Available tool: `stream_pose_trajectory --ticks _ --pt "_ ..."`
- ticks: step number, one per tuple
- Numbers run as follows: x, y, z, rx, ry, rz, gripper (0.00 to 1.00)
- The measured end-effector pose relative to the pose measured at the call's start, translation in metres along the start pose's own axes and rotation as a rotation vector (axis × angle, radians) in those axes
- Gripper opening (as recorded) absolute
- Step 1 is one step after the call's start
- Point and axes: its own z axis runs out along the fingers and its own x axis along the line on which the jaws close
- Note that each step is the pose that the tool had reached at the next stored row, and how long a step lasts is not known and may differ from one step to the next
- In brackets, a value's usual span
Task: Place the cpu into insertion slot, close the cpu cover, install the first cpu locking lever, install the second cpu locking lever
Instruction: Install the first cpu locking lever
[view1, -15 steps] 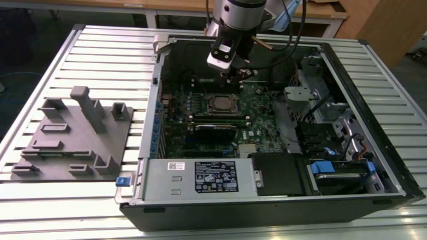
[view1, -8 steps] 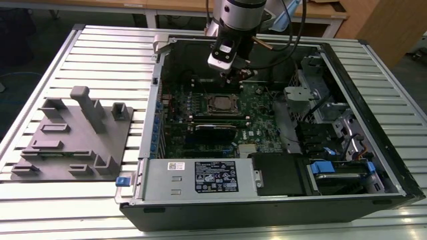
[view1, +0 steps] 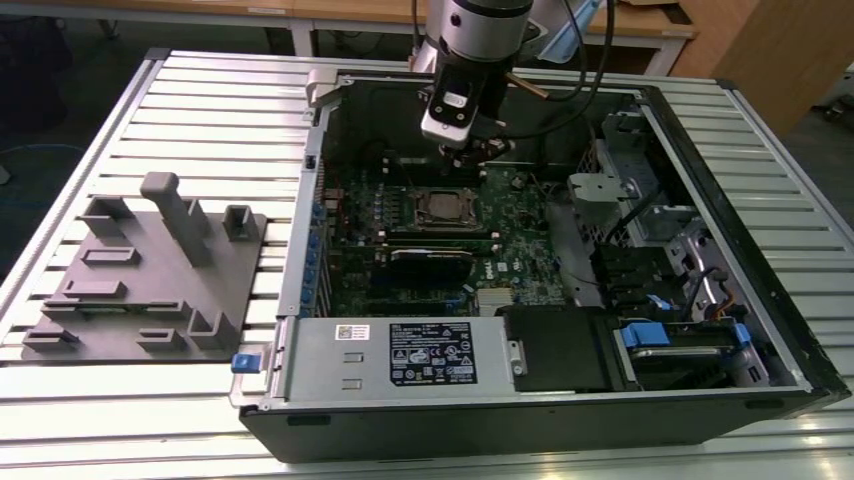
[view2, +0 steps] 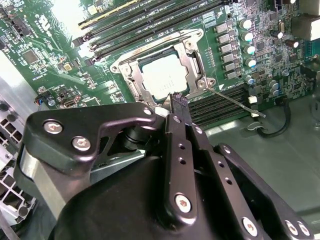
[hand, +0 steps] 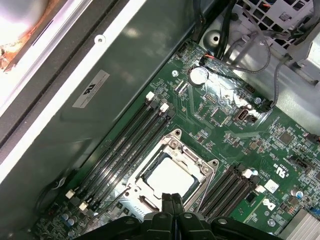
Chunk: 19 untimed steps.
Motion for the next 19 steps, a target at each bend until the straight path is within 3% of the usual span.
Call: stream_pose_trajectory --ticks 12,19 --pt "0.0000 0.0000 0.0000 0.0004 0.0001 -0.007 0.11" --pt "-0.0002 -0.0001 0.0000 0.0032 0.0010 -0.053 0.11"
